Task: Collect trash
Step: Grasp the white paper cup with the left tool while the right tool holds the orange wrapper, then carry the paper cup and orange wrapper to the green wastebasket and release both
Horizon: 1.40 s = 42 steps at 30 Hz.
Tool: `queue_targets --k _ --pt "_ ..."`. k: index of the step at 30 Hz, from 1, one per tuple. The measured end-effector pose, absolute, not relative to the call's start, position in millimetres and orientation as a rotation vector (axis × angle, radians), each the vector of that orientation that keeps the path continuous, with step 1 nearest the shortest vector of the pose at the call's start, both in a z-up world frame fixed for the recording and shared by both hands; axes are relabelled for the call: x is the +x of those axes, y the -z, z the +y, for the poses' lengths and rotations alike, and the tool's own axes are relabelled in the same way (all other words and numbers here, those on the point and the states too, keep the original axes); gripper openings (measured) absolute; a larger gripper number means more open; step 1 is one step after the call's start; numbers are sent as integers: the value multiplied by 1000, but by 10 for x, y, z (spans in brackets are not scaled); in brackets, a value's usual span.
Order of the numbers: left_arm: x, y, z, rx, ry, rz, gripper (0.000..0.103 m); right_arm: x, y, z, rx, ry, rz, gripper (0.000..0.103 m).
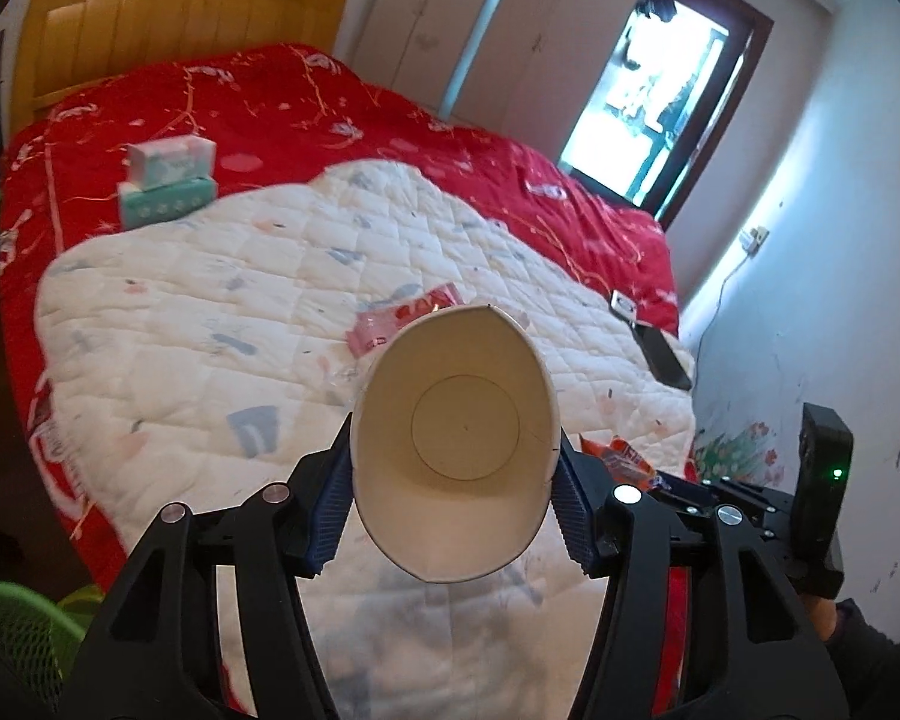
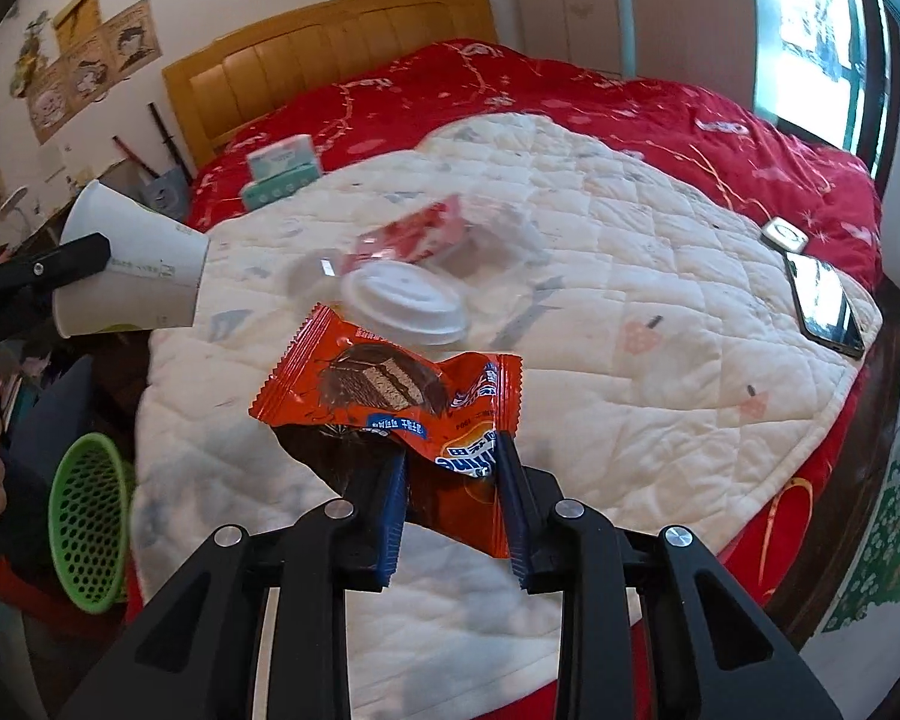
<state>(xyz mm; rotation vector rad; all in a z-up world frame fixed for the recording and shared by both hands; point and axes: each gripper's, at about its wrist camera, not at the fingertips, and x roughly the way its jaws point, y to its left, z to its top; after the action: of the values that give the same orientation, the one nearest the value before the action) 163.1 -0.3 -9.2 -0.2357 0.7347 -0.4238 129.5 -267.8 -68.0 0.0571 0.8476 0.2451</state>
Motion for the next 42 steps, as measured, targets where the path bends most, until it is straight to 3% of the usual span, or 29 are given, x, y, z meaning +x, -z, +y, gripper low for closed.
queue_targets --k 13,26,32,35,42 --pt "691 -31 947 -315 241 660 57 927 425 -1952 -1 -409 800 27" --pt "20 681 2136 -405 -116 813 58 767 335 -1054 -68 -589 796 27" --pt "-104 1047 2404 -445 -208 900 64 766 395 -657 -99 -659 823 27" --pt "-161 1164 2487 -477 -235 925 77 763 397 -506 -116 -689 820 27" --pt "-297 1225 2655 -540 -263 912 78 722 442 -177 -143 -761 835 28"
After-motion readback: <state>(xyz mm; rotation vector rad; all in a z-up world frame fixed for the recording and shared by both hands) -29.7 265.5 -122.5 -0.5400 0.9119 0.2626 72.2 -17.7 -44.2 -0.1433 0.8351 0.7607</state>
